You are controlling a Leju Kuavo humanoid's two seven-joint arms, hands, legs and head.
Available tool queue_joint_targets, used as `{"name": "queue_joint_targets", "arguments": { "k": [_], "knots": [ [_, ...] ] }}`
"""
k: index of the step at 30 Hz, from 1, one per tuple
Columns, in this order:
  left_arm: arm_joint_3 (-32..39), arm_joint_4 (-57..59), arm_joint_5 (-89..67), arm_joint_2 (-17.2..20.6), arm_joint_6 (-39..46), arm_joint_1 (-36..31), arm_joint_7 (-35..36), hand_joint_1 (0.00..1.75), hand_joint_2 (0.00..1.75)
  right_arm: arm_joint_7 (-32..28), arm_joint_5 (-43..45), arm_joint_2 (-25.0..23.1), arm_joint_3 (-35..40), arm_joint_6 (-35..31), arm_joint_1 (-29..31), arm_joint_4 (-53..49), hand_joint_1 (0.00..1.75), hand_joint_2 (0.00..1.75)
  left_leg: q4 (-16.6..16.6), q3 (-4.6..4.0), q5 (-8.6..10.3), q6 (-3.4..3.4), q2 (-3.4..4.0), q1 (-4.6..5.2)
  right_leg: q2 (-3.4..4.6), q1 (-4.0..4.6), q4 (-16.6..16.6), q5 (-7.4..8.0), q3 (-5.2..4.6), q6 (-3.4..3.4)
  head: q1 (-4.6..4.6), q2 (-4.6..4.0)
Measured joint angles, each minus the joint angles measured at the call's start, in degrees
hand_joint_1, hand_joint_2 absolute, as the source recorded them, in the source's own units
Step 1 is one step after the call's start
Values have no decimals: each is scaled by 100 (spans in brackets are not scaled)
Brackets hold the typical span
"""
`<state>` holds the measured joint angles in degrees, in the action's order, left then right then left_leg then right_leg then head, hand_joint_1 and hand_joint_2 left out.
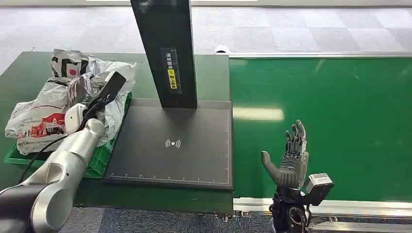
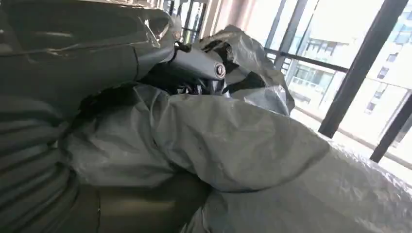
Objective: Moved the parcel from conveyor to table for the left to box.
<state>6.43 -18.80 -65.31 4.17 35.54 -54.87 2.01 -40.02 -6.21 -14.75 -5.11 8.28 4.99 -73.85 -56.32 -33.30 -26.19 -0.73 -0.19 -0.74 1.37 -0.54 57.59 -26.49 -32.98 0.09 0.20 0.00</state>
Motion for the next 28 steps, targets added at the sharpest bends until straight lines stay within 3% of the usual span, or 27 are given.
{"name": "queue_joint_targets", "arguments": {
  "k": [6,8,13,16,19,21,23,28],
  "knots": [
    [539,-510,-1324,116,426,-6,582,0,175,0,-48,0,-37,-83,-19,63,0,175,0,0,0,0,3,-3,1,2,1,0,-3,0,2,0],
    [836,-768,-1666,136,434,-14,473,0,175,0,-59,0,-48,-122,-43,70,0,175,0,-1,0,0,4,-3,2,2,1,0,-4,0,0,0],
    [2123,-1944,-1634,-55,458,-61,-1346,0,175,0,-118,0,-90,-276,-69,109,0,175,-1,-5,0,0,12,-3,4,2,1,0,-13,0,2,0],
    [2757,-2492,-1070,-357,458,-147,-2655,0,175,0,-162,0,-116,-288,-66,149,0,175,-1,-8,0,0,2,-3,-2,1,1,0,-11,0,2,0],
    [3174,-2969,-423,-715,458,-210,-3535,0,175,0,-245,-9,-127,-319,-49,197,0,175,-1,-9,0,0,-6,-2,-7,1,1,0,-7,0,0,0],
    [3140,-3394,466,-937,456,-73,-3940,0,175,0,-267,-17,-133,-424,-35,230,0,175,-1,-4,0,0,-5,1,-6,-2,0,0,-5,0,4,0],
    [2620,-4204,1545,-1192,458,429,-3936,0,175,0,-249,-17,-140,-481,-61,234,0,175,-1,0,-3,2,-4,3,-5,-5,0,-1,-3,1,-4,0],
    [1614,-5350,1809,-1489,458,1200,-3873,0,175,0,-240,-11,-159,-498,-86,234,0,175,-2,-15,-2,2,-34,1,-33,-3,-1,-10,-4,11,0,0]
  ]
}}
